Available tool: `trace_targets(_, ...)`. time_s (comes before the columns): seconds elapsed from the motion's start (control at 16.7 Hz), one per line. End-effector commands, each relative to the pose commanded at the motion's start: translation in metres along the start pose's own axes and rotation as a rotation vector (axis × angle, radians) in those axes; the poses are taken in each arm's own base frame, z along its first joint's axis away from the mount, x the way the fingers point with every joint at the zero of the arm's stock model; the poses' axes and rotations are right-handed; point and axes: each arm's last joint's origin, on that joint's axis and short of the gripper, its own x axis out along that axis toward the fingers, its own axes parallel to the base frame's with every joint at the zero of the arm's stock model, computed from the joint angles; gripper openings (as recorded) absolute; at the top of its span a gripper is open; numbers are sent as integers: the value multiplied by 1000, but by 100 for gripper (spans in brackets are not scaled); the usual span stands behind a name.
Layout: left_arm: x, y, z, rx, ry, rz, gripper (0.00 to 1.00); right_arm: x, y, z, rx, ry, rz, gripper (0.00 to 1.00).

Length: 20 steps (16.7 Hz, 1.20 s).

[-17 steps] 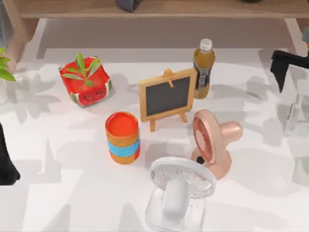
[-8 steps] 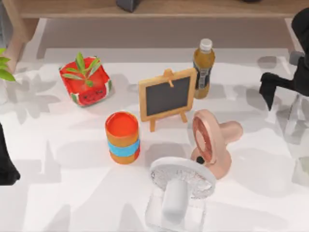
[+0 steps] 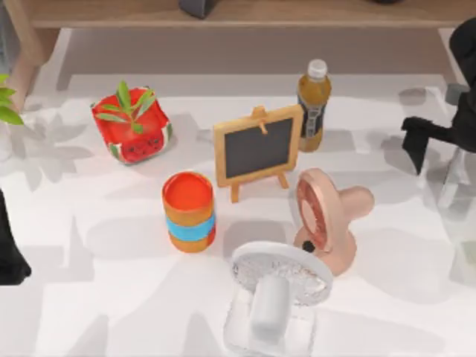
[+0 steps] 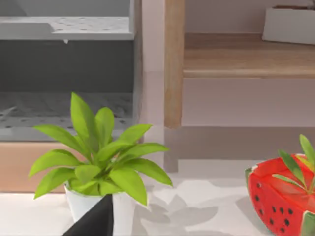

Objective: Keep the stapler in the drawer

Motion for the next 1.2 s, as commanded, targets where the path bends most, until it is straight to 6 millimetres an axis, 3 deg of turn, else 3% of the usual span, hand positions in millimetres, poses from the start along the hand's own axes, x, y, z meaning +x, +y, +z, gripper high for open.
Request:
trace_targets(0.6,0,0,0,0,0,0,100,0,0,0,0,0,0,2)
trace_targets(1.2,0,0,0,0,0,0,100,-1,1,-1,-2,1,0,0)
